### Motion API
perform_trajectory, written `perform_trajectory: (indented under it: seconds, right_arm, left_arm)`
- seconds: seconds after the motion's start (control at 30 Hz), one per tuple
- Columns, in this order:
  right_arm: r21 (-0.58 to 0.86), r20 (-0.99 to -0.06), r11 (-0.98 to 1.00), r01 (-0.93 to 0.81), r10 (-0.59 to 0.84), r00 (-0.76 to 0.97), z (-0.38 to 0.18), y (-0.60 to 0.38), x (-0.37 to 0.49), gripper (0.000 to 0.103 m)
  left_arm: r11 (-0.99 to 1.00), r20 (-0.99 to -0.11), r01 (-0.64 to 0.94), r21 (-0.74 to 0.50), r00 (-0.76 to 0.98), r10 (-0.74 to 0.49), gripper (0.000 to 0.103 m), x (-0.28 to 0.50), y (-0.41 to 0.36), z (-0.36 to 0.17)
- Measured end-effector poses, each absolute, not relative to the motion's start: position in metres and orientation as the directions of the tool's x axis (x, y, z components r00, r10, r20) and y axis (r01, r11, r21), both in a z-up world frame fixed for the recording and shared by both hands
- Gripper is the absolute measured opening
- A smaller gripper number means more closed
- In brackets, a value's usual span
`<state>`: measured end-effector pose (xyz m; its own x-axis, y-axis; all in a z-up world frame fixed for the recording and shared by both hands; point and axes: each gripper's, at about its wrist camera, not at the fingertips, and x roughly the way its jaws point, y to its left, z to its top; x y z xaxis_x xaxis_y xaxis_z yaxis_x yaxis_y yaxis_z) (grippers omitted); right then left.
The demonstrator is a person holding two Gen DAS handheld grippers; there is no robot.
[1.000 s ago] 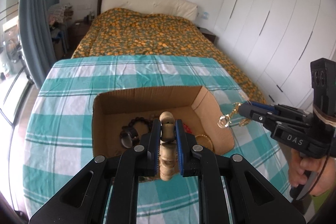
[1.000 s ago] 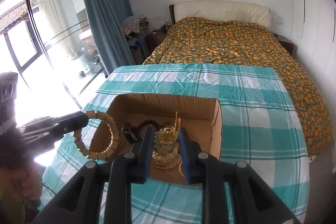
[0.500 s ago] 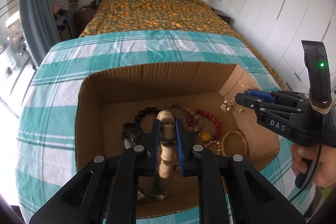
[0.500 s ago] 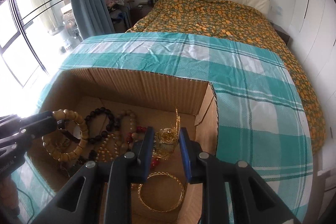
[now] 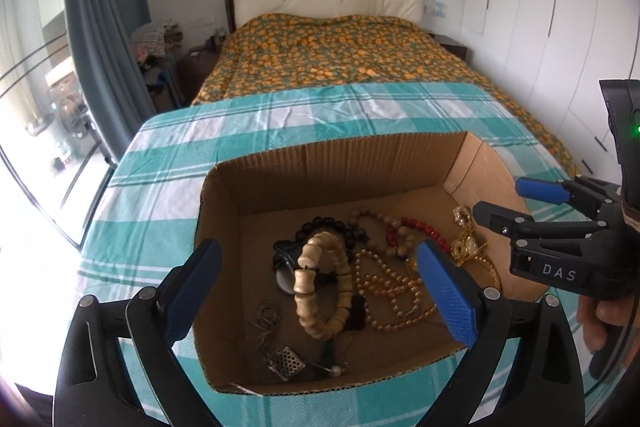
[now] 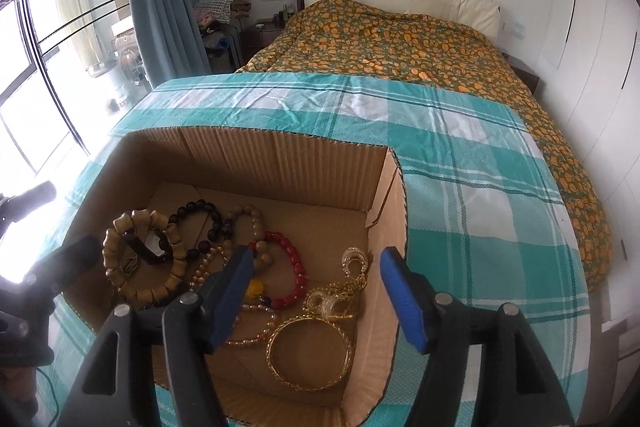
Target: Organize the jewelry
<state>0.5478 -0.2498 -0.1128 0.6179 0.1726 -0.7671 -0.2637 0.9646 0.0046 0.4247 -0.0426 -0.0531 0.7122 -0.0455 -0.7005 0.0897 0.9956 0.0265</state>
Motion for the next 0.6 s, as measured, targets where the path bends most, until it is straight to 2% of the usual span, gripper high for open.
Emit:
perform_trajectory:
  seconds: [0.23, 0.37, 0.6]
  right_arm:
    - [-0.006, -0.757, 0.969, -0.248, 0.158, 0.635, -0.1, -0.251, 0.533, 0.068]
    - [-0.004, -0.744, 0.97, -0.241, 0.159, 0.649, -0.088, -0.252, 0.524, 0.078]
    - [0.039, -0.72, 0.972, -0.232, 0.189, 0.668, -0.059, -0.257, 0.496, 0.078]
  left_arm:
    - [0.996, -0.679, 0.051, 0.069, 0.734, 0.01, 0.1, 0.415, -0.04, -0.043]
    - [0.997, -0.664, 0.032, 0.075, 0.747, 0.026, 0.101, 0.408, -0.04, -0.035]
    - [0.999, -0.64, -0.014, 0.037, 0.768, 0.035, 0.102, 0.387, -0.03, -0.015]
